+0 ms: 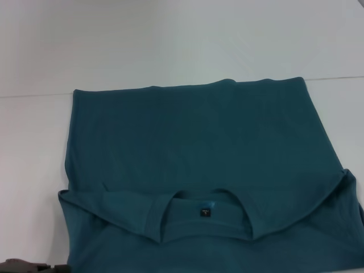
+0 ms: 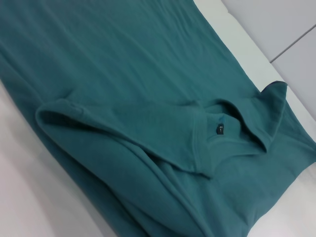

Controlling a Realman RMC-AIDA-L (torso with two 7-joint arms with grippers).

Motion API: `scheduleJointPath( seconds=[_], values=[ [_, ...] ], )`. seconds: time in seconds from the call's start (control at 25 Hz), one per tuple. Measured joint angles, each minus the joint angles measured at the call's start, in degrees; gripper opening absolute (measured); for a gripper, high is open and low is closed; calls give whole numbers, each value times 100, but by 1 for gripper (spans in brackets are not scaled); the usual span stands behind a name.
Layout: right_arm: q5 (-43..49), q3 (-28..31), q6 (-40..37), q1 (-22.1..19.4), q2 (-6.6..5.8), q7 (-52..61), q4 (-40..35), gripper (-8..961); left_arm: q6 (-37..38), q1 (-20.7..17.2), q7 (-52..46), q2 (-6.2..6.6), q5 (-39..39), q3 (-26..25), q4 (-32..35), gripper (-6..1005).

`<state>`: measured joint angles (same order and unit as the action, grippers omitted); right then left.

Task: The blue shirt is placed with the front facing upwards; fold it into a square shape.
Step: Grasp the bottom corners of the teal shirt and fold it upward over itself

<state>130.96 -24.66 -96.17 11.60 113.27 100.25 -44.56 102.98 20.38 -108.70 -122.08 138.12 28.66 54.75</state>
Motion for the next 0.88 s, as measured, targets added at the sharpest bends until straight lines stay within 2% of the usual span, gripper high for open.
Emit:
scheduleJointPath(
  seconds=[0.4,0.64,0.88],
  values=[
    [-27,166,-78,88,-21,-27,0,31,36,98,-10,22,-12,0,-4,0],
    [-41,512,-53,539,-39,48,0,31,-106,561,-187,138,-282,-116,-156,0],
    [-44,745,309,1141,-113,249,5,31,-598,1221,-491,331,-364,-156,-463,0]
  ],
)
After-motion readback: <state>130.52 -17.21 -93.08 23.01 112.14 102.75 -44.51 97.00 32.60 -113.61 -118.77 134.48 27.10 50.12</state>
